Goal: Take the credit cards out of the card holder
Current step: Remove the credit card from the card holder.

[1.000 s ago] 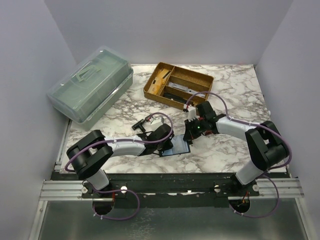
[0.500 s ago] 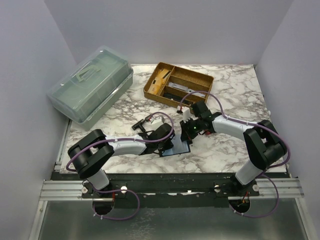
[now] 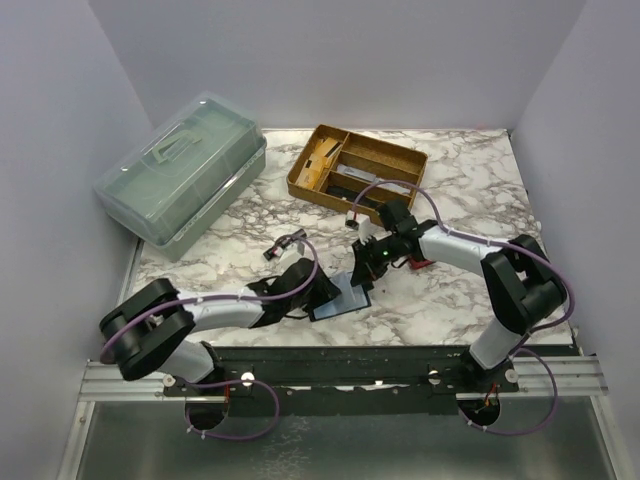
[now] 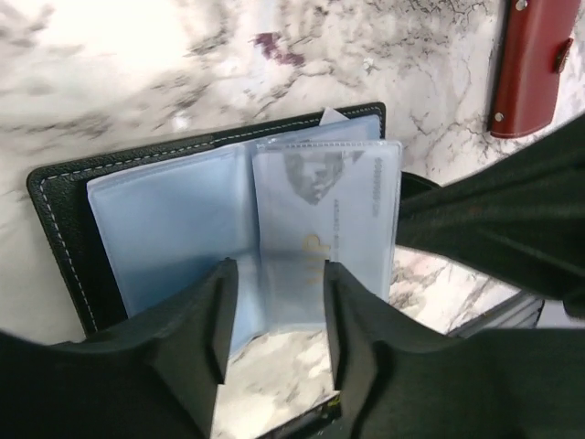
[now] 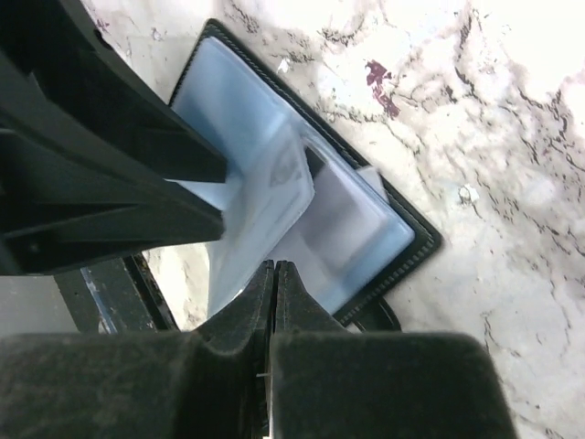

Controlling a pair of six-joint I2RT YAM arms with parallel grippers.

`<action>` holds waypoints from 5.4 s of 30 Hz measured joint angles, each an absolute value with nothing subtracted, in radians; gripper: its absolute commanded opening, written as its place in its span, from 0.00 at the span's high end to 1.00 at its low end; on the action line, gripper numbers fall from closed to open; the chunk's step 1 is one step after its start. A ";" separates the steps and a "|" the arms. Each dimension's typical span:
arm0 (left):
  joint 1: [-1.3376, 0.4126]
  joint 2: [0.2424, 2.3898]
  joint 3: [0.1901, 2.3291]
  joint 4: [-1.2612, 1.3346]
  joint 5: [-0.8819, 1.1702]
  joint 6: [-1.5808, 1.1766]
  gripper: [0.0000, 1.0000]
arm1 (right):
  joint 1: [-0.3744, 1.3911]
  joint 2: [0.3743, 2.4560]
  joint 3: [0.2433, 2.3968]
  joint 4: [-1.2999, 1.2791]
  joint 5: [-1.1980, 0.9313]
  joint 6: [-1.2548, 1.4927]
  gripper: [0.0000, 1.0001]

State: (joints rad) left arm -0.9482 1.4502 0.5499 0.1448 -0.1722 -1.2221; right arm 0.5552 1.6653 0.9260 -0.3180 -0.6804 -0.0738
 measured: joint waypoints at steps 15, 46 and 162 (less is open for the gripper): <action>-0.937 1.219 0.286 0.314 -0.183 -1.411 0.56 | 0.562 1.838 1.048 -0.360 -0.850 -0.015 1.00; -0.908 1.413 0.459 0.176 -0.180 -1.338 0.92 | 0.598 1.756 0.961 -0.354 -0.616 -0.027 1.00; -0.846 0.818 0.040 0.647 -0.121 -1.053 1.00 | 0.582 1.748 1.083 -0.371 -1.288 0.029 0.56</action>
